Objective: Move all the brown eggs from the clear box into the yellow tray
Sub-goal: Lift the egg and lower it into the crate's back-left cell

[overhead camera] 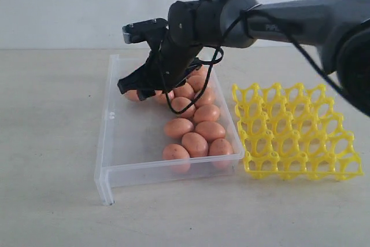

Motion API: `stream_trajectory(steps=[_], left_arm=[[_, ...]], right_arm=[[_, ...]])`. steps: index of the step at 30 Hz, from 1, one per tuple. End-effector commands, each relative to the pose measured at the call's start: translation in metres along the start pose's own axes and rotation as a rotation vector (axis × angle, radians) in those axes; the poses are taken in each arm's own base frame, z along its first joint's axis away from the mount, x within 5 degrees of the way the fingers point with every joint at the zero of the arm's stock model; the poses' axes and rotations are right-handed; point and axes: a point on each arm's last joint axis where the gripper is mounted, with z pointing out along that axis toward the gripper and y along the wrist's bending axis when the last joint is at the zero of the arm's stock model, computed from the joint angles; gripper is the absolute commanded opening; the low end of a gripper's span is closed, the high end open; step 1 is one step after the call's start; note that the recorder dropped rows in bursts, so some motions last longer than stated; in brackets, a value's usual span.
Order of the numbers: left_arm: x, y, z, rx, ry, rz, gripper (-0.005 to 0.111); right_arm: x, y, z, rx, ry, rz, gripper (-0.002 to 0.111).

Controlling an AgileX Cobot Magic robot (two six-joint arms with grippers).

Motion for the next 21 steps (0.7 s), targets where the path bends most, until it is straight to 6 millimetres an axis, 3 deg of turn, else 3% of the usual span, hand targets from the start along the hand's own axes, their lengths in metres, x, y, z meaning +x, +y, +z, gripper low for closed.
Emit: stream_trajectory(steps=[1, 4, 5, 6, 8, 9, 12, 14, 15, 18, 21], left_arm=[[-0.001, -0.001, 0.000, 0.008, -0.011, -0.004, -0.004], [-0.001, -0.001, 0.000, 0.008, -0.011, -0.004, -0.004], [-0.001, -0.001, 0.000, 0.008, -0.011, -0.004, -0.004], [-0.001, -0.001, 0.000, 0.008, -0.011, -0.004, -0.004], [-0.001, -0.001, 0.000, 0.008, -0.011, -0.004, -0.004], [-0.001, -0.001, 0.000, 0.008, -0.011, -0.004, -0.004], [-0.001, -0.001, 0.000, 0.008, -0.011, -0.004, -0.004], [-0.001, -0.001, 0.000, 0.008, -0.011, -0.004, -0.004], [-0.001, -0.001, 0.000, 0.008, -0.011, -0.004, -0.004], [-0.001, -0.001, 0.000, 0.008, -0.011, -0.004, -0.004], [-0.001, -0.001, 0.000, 0.008, -0.011, -0.004, -0.004]], right_arm=[[0.038, -0.003, -0.042, 0.042, -0.192, 0.008, 0.000], [0.081, -0.020, -0.136, 0.175, -0.975, 0.026, 0.000], [0.095, -0.031, -0.150, 0.235, -1.119, 0.052, 0.000], [0.106, -0.053, -0.157, 0.313, -1.149, 0.109, 0.000], [0.114, -0.099, -0.147, 0.308, -0.984, 0.268, 0.000], [0.115, -0.121, -0.142, 0.239, -0.937, 0.269, 0.000], [0.106, -0.167, -0.138, -0.321, -0.862, 0.142, 0.000], [0.109, -0.188, -0.135, -0.485, -0.802, 0.099, 0.000], [0.111, -0.201, -0.131, -0.483, -0.778, 0.119, 0.000], [0.116, -0.217, -0.122, -0.466, -0.776, 0.150, 0.000], [0.116, -0.206, -0.116, -0.488, -0.730, 0.075, 0.000]])
